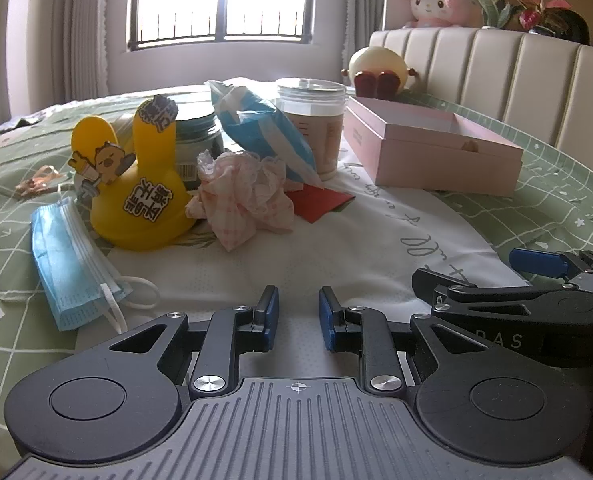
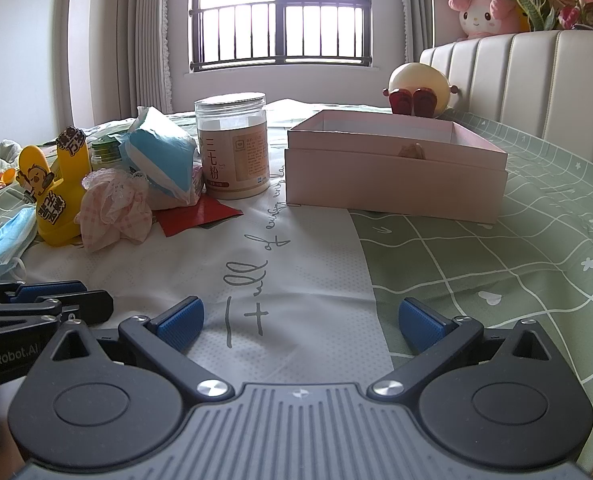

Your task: Organize soft objects

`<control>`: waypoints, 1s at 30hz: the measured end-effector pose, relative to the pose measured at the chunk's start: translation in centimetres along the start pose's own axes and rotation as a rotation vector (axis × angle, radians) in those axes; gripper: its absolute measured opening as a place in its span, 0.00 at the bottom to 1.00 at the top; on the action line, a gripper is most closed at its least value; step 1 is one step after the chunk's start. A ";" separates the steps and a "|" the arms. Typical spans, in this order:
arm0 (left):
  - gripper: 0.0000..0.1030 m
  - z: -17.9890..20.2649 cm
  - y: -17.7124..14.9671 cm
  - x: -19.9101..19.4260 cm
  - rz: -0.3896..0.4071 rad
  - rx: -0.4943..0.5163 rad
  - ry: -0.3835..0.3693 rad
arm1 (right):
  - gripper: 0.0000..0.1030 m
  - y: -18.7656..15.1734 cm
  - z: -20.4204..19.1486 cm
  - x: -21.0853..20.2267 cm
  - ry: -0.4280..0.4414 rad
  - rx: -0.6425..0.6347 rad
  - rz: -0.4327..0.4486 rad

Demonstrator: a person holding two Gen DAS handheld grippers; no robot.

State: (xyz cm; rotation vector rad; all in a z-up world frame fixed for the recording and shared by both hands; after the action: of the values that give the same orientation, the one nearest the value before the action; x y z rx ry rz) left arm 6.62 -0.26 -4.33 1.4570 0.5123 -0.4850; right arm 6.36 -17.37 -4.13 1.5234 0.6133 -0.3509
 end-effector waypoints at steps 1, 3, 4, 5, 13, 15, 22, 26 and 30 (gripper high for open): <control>0.24 0.0 0.0 0.0 0.001 0.001 0.000 | 1.00 0.0 0.0 0.0 0.000 0.000 0.000; 0.24 0.0 0.0 0.0 0.000 0.000 -0.001 | 1.00 0.0 0.0 0.0 0.000 0.000 0.000; 0.24 0.0 0.0 0.0 0.000 0.000 -0.001 | 1.00 0.0 0.0 0.0 -0.001 0.000 0.000; 0.24 0.0 0.1 0.0 0.000 -0.001 -0.002 | 1.00 0.0 0.0 0.0 -0.001 0.000 0.000; 0.24 0.1 0.0 0.0 0.002 0.001 0.000 | 1.00 0.0 0.0 0.0 -0.001 -0.001 0.000; 0.24 0.1 0.1 0.0 0.002 0.001 -0.002 | 1.00 0.0 0.0 0.0 -0.001 0.000 0.000; 0.24 0.1 0.1 0.0 0.003 0.001 -0.003 | 1.00 0.0 0.0 0.0 -0.001 -0.001 0.001; 0.24 0.1 0.1 -0.1 0.005 0.004 -0.001 | 1.00 0.0 0.0 0.0 -0.001 0.000 0.000; 0.24 0.0 0.1 -0.1 0.006 0.003 -0.003 | 1.00 0.0 0.0 0.0 -0.001 0.000 0.000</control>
State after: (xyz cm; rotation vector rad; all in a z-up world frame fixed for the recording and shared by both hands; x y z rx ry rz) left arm 6.57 -0.30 -4.15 1.4603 0.5045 -0.4834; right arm 6.38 -17.35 -4.16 1.5228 0.6120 -0.3516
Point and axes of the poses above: each gripper's, at about its wrist camera, not at the fingertips, and x roughly the way its jaws point, z to its right, y to its top, the point moved 8 cm from there along x, roughly the way its jaws point, and after that the axes turned 4 degrees about -z, right-handed, at the moved point
